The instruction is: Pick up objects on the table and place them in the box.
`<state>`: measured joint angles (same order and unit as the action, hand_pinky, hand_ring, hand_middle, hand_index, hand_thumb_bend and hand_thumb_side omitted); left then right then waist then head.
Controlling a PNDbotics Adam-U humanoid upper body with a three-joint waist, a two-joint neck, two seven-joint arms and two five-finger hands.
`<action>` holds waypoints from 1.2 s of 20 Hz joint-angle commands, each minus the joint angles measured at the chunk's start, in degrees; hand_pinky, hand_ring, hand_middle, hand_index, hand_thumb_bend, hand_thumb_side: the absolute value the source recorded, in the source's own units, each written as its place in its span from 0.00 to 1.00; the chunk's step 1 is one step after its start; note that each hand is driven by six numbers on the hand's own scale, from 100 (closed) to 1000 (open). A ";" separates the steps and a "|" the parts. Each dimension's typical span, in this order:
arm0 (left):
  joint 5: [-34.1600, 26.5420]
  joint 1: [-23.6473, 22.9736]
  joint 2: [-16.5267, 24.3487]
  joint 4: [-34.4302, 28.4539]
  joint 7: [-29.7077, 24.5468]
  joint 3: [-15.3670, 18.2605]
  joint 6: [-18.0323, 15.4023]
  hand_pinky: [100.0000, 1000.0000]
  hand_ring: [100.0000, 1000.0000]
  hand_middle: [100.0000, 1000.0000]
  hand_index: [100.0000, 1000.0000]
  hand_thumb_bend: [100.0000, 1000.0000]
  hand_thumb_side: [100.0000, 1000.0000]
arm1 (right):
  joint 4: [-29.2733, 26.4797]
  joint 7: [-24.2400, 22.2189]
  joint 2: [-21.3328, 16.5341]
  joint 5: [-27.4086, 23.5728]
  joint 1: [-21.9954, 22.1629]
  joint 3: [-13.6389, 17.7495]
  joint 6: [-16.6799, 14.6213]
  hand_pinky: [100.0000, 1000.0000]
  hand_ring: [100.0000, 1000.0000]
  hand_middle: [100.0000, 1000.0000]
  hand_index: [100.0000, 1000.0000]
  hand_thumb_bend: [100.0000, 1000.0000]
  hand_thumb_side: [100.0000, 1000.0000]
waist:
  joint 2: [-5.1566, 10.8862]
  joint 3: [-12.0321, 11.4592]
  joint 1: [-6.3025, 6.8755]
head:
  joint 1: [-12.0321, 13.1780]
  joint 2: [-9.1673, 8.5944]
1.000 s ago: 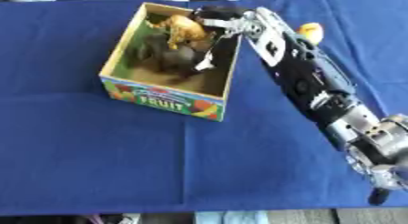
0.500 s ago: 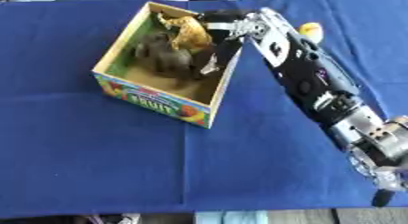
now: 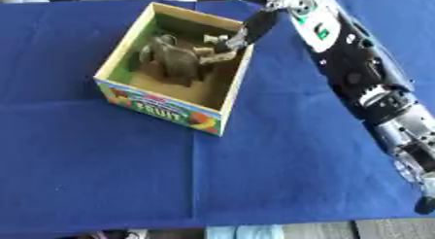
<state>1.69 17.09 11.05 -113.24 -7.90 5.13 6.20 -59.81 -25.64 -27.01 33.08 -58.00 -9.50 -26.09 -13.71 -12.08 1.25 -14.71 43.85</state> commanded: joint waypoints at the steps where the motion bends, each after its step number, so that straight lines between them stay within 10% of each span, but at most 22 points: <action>1: 0.33 0.20 1.14 -0.84 0.33 0.56 -0.03 0.55 0.56 0.62 0.69 0.11 0.45 | -3.46 2.11 -4.05 -2.39 -1.44 1.01 0.60 0.96 0.86 0.85 0.96 0.59 0.46 | 1.33 0.31 -0.06 | 0.50 0.27; 24: 0.72 -0.09 1.78 -0.90 0.96 1.06 -0.05 0.55 0.56 0.62 0.69 0.11 0.45 | 4.75 10.36 -16.85 -5.06 5.62 9.30 7.36 0.94 0.82 0.78 0.94 0.55 0.40 | 1.37 2.55 -0.06 | 2.19 0.27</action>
<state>2.51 16.65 11.61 -113.25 -7.18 5.68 6.28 -55.56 -15.90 -41.61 27.37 -51.54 -1.09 -19.06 -13.45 -9.51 1.20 -12.69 43.85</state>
